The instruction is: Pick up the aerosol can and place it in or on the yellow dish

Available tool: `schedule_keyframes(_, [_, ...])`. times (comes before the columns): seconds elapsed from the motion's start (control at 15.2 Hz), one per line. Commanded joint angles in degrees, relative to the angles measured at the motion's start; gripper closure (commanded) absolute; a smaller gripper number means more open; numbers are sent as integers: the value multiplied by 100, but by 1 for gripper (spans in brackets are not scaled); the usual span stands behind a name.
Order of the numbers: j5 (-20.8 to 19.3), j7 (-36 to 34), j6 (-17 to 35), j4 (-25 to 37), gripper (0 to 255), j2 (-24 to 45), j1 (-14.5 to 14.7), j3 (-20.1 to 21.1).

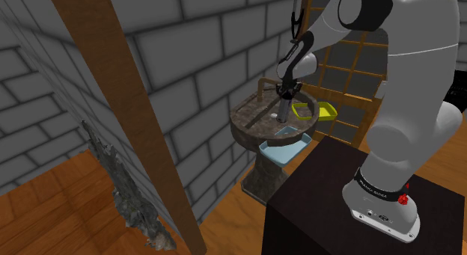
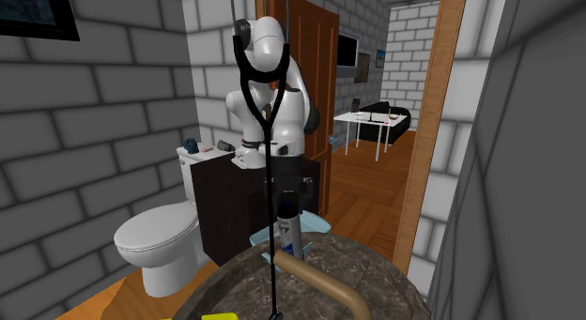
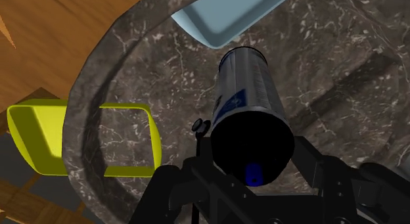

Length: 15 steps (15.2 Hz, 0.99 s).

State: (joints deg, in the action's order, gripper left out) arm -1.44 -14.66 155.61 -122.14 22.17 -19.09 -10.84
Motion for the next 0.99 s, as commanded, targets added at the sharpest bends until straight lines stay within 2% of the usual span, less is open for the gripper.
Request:
schedule_keyframes(0.0, [-22,-2,-133,7,255,-129,13,-18])
schedule_keyframes(0.26, [-65,-15,-367,24,255,-349,39,-48])
schedule_keyframes(0.92, [516,1508,-1066,1317,255,189,-1099,-25])
